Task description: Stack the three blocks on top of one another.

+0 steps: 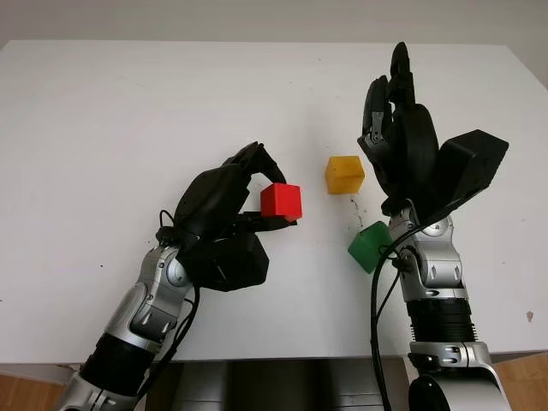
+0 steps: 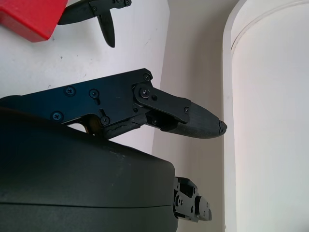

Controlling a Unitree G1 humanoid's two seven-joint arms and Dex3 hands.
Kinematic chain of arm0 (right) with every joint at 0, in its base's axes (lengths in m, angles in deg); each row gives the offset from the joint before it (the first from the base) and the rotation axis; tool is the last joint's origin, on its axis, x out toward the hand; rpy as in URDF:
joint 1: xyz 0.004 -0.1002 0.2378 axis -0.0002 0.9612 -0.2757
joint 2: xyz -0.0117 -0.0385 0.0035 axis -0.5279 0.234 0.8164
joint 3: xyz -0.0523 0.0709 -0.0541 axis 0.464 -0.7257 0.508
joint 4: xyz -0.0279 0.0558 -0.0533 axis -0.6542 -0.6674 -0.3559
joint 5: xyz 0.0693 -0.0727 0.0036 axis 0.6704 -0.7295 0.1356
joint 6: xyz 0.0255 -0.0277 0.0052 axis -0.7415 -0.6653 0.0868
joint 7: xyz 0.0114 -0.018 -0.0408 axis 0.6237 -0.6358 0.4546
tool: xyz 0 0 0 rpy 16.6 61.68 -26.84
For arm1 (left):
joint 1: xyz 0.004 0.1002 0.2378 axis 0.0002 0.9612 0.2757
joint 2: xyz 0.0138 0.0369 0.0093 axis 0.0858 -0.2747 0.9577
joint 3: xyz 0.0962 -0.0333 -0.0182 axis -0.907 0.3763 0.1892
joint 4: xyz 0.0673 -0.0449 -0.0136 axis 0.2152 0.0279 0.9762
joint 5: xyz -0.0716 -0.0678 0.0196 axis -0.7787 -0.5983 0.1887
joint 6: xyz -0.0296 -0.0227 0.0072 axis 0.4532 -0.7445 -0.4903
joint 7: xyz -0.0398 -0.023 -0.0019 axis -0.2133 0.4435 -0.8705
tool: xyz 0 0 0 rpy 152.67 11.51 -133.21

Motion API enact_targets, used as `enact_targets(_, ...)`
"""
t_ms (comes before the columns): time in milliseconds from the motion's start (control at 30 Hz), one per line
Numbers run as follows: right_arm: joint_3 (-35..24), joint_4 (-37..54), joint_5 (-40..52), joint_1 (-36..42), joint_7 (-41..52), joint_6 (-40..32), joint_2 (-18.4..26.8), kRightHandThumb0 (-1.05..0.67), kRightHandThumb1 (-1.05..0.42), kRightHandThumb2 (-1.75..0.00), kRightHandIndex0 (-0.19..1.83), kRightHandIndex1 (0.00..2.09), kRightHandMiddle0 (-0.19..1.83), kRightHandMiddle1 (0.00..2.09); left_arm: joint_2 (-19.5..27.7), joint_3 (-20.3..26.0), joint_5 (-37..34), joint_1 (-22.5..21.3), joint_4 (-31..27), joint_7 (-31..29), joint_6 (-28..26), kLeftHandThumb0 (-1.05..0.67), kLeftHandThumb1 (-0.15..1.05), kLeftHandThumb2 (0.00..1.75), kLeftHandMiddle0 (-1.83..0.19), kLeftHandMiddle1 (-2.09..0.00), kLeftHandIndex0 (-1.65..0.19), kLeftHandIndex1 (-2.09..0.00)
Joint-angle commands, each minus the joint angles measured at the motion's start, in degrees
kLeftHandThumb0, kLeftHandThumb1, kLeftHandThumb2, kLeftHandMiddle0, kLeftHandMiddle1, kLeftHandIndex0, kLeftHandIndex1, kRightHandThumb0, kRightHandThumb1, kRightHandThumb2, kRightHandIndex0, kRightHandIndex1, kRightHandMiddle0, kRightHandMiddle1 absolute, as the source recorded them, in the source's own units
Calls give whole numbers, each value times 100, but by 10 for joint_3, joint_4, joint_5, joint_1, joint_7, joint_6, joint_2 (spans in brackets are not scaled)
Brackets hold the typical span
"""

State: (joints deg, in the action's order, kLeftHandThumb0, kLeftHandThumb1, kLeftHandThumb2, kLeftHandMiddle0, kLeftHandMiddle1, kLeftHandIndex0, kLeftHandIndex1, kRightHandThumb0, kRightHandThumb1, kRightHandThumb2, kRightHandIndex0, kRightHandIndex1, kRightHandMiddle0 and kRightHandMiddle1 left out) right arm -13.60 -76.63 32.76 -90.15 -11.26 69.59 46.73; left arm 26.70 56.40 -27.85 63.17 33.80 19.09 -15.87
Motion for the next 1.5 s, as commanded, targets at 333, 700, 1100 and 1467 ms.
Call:
enact_targets(333,-4,8,4,3,3,1,7,-55,-105,-70,-19,0,-19,0,-4,-13,24,-5,37,24,-3,-44,105,12,-13,-6,-9,-184)
enact_targets(700,-4,12,4,3,-3,-4,6,-56,-105,-70,-19,0,-19,0,3,-22,33,-10,42,11,-16,-47,105,12,-12,-5,-10,-178)
enact_targets(1100,-3,8,3,0,0,-2,8,-57,-105,-69,-19,0,-19,0,18,-24,42,-10,14,-39,-43,-50,105,8,-1,-4,-1,-125)
enact_targets(1467,-2,15,2,0,-4,-11,7,-54,-105,-71,-19,0,-19,0,35,-25,40,-13,-16,-97,-59,-69,102,5,18,-2,7,-9)
